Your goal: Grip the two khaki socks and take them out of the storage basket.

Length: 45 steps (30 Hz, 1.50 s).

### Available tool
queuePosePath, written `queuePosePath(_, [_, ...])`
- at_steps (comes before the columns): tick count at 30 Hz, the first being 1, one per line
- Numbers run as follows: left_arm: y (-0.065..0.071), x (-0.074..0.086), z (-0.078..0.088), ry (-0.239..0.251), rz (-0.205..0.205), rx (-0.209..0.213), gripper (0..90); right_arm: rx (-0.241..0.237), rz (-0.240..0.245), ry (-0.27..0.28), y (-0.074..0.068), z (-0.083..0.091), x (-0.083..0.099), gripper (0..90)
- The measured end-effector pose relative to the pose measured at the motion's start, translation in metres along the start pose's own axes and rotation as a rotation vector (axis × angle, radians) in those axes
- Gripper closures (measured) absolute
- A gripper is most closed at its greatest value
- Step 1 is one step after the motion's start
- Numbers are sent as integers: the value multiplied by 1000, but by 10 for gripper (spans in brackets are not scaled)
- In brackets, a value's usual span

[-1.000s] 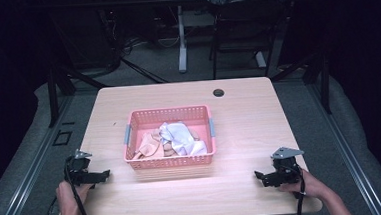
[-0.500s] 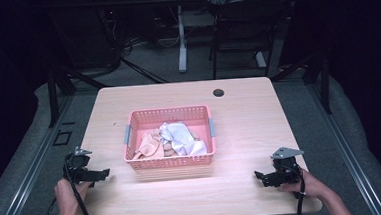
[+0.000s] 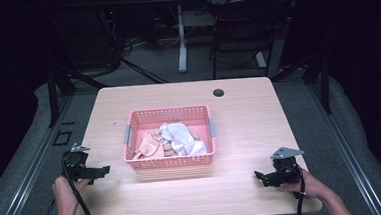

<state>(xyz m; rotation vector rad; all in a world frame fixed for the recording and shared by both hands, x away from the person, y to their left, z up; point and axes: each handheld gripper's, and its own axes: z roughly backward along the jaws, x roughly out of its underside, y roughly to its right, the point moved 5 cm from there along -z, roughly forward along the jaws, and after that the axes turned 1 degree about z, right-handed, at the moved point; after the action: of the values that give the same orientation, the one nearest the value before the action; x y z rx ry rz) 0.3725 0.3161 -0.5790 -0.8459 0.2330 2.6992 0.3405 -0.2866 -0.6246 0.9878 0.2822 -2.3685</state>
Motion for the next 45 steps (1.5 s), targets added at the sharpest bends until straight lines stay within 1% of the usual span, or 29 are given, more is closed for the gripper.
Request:
queuePosePath(3, [3, -3, 5, -3, -2, 17, 1, -2, -6, 3, -1, 0, 0, 0])
queuePosePath(4, [4, -5, 7, -2, -8, 15, 1, 1, -4, 2, 0, 0, 0, 0])
queuePosePath(5, [6, -8, 11, 12, -13, 14, 2, -2, -5, 4, -1, 0, 0, 0])
queuePosePath(7, [8, -10, 13, 13, -13, 18, 1, -1, -3, 3, -1, 0, 0, 0])
queuePosePath(9, [10, -14, 16, 2, -24, 26, 2, -2, -3, 3, -1, 0, 0, 0])
queuePosePath(12, [12, -17, 20, 2, -30, 30, 2, -1, -3, 4, -1, 0, 0, 0])
queuePosePath(15, [14, -23, 25, 4, -35, 21, 2, -1, -3, 4, -1, 0, 0, 0])
queuePosePath(16, [14, -25, 27, 7, -38, 22, 1, -1, -4, 4, -1, 0, 0, 0])
queuePosePath(18, [15, -30, 30, 28, -44, 22, 1, -2, -4, 4, -1, 0, 0, 0])
queuePosePath(21, [21, -38, 36, 38, -66, 47, 1, 0, -2, 2, 0, 0, 0, 0])
queuePosePath(22, [21, -38, 36, 38, -66, 47, 1, 0, -2, 2, 0, 0, 0, 0])
queuePosePath(23, [24, -42, 37, 39, -77, 51, 1, -2, -4, 4, -1, 0, 0, 0])
queuePosePath(24, [25, -44, 38, 35, -78, 52, 1, -1, -4, 4, -1, 0, 0, 0])
queuePosePath(25, [25, -44, 38, 35, -78, 52, 1, 0, -3, 2, 0, 0, 0, 0])
queuePosePath(28, [29, -51, 39, 37, -93, 60, 1, 0, -3, 3, 0, 0, 0, 0])
queuePosePath(30, [33, -56, 40, 37, -100, 72, 1, -2, -4, 4, -1, 0, 0, 0])
queuePosePath(33, [39, -63, 38, 34, -119, 78, 2, -1, -3, 4, 0, 0, 0, 0])
queuePosePath(35, [45, -67, 36, 10, -134, 86, 2, -2, -3, 5, -1, 0, 0, 0])
queuePosePath(37, [50, -71, 34, -3, -158, 86, 1, 1, -3, 2, 0, 0, 0, 0])
queuePosePath(43, [63, -83, 28, -24, -187, 89, 5, -2, -4, 4, -1, 0, 0, 0])
queuePosePath(44, [65, -85, 27, -29, -192, 90, 16, -2, -4, 3, -1, 0, 0, 0])
queuePosePath(45, [70, -90, 25, -35, -206, 95, 31, -1, -4, 3, -1, 0, 0, 0])
